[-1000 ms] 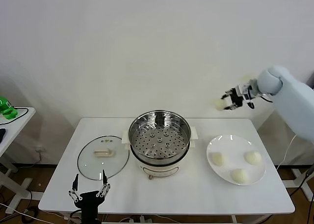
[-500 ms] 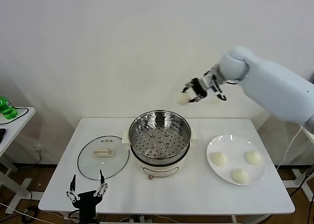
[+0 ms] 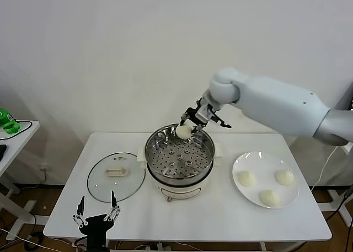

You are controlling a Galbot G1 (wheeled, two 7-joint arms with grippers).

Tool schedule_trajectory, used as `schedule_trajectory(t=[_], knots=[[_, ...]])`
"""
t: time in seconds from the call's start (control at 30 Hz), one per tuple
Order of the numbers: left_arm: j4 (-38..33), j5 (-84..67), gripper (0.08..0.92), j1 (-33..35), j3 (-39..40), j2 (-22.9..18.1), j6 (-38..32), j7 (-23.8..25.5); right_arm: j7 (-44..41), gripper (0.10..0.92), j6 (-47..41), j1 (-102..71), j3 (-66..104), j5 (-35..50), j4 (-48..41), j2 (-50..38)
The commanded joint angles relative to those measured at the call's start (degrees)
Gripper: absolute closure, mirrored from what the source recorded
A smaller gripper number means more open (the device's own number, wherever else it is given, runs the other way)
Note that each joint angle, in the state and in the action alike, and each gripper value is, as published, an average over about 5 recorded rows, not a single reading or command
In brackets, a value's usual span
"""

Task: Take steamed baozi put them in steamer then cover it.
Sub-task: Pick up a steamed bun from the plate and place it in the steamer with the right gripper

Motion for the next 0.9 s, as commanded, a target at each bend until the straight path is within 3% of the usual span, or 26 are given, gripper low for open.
schedule_trajectory(t=[0.03, 0.33, 0.53, 0.9], knots=[[-0.8, -0.8, 0.177, 0.3, -0.1, 0.5, 0.5, 0.0, 2.3, 0.521, 5.6, -1.7, -2.6, -5.4, -2.4, 3.0], [-0.7, -0.4, 0.177, 0.1, -0.3, 0.0, 0.3, -0.1, 6.2, 0.516, 11.7, -5.4, -0.2, -15.0, -11.7, 6.9], [-0.5, -0.3, 0.177, -0.1, -0.4, -0.1, 0.2, -0.1, 7.3, 0.516, 13.5, -6.5, 0.9, -16.6, -16.5, 8.4], [0.3, -0.4, 0.177, -0.8, -0.5, -0.1, 0.1, -0.1, 7.7, 0.516, 14.5, -7.4, 1.3, -16.2, -17.2, 9.1]])
